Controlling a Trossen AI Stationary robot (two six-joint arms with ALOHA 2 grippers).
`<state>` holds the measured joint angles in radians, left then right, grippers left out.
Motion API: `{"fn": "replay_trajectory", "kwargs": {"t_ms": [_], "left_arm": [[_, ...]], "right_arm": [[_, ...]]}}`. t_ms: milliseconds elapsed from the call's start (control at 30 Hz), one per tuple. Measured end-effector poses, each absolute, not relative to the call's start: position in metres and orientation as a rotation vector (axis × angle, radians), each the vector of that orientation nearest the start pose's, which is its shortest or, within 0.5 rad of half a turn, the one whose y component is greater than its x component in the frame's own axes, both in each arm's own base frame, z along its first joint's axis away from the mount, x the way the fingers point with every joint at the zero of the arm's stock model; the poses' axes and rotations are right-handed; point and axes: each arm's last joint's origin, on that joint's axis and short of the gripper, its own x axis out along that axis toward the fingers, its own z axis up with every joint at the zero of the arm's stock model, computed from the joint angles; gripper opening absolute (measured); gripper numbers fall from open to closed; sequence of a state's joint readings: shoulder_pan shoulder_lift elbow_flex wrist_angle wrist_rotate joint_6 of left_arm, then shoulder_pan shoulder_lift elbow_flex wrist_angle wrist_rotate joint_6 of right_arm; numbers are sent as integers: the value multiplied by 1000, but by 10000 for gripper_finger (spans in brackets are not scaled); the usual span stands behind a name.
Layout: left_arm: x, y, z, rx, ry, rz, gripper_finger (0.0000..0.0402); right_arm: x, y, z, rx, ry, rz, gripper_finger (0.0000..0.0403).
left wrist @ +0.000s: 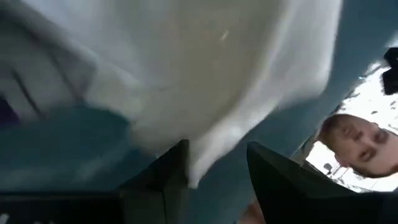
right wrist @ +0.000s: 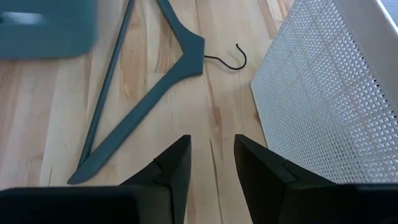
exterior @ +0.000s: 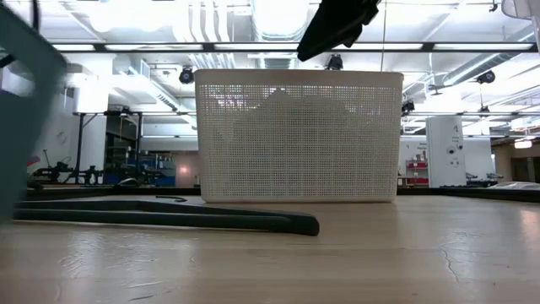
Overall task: Pick & Place Cloths
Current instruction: Put the white sock into the blue bin, then return to Home Position
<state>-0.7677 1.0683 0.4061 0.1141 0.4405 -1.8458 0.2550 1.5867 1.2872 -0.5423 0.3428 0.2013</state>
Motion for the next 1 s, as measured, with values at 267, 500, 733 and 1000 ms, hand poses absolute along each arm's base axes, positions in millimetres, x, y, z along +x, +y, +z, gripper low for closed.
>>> {"fn": "replay_trajectory", "kwargs": {"t_ms": [267,500,733,1000], "left_arm": [[143,-142,208,-1503,1332,-367,165],[141,-142,245,-1457,1254,-477,165],[126,-128,252,-1453,1489,-54,165],[128,-114,292,-980,1084,-320,165]], "right_arm": [[331,76,281,-59,792,-162,103],[331,76,281,-58,792,-162,88],[331,76,281,-58,792,-162,70],[331,76,281,-85,793,-150,57]]}}
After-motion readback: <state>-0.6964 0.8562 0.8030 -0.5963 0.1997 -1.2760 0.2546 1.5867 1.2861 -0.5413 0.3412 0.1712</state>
